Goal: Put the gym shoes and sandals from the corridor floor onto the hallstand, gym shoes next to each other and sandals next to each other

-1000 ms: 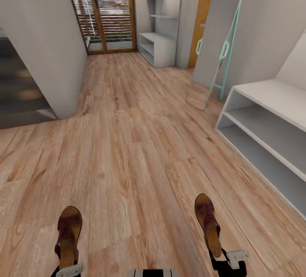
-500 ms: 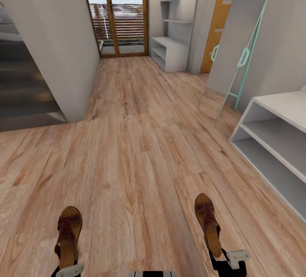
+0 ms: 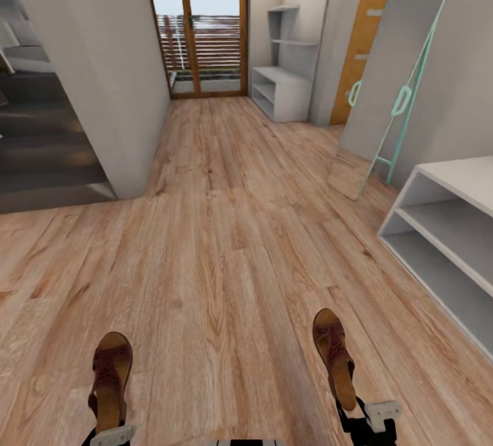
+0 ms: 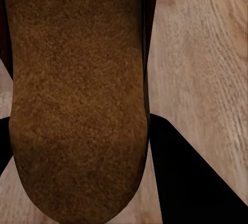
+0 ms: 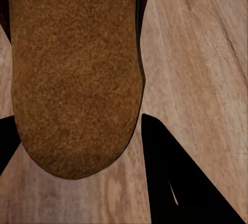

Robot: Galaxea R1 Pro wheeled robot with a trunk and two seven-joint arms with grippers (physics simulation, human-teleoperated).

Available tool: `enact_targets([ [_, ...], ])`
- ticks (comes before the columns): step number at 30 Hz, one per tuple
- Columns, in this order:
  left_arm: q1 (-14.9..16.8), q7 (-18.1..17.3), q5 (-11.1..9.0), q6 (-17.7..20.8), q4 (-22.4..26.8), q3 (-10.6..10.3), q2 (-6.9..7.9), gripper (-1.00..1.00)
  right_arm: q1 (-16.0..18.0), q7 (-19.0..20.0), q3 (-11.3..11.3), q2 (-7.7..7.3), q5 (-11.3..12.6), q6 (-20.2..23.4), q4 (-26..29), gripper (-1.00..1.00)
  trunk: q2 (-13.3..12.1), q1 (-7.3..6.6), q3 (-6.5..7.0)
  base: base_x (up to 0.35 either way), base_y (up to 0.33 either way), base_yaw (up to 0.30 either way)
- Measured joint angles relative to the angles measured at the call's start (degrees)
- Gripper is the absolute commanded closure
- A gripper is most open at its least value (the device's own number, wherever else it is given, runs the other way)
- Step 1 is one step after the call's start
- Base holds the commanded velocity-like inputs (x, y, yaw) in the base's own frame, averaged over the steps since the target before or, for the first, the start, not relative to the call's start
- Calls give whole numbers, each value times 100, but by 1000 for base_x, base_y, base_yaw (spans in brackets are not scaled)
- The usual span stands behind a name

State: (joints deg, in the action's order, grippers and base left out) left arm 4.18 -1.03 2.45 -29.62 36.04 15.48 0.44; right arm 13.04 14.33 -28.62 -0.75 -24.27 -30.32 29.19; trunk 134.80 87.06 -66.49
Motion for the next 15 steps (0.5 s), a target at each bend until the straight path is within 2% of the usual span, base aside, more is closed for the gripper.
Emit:
enact_targets([
  [8, 0, 0, 0, 2, -4, 4, -6, 100, 0, 0, 0, 0, -1, -3, 0, 100, 0, -2, 69, 310, 0, 74],
  [15, 0, 0, -6, 7, -4, 6, 1, 100, -1, 0, 0, -8, -2, -3, 0, 100, 0, -2, 131, 338, 0, 10],
])
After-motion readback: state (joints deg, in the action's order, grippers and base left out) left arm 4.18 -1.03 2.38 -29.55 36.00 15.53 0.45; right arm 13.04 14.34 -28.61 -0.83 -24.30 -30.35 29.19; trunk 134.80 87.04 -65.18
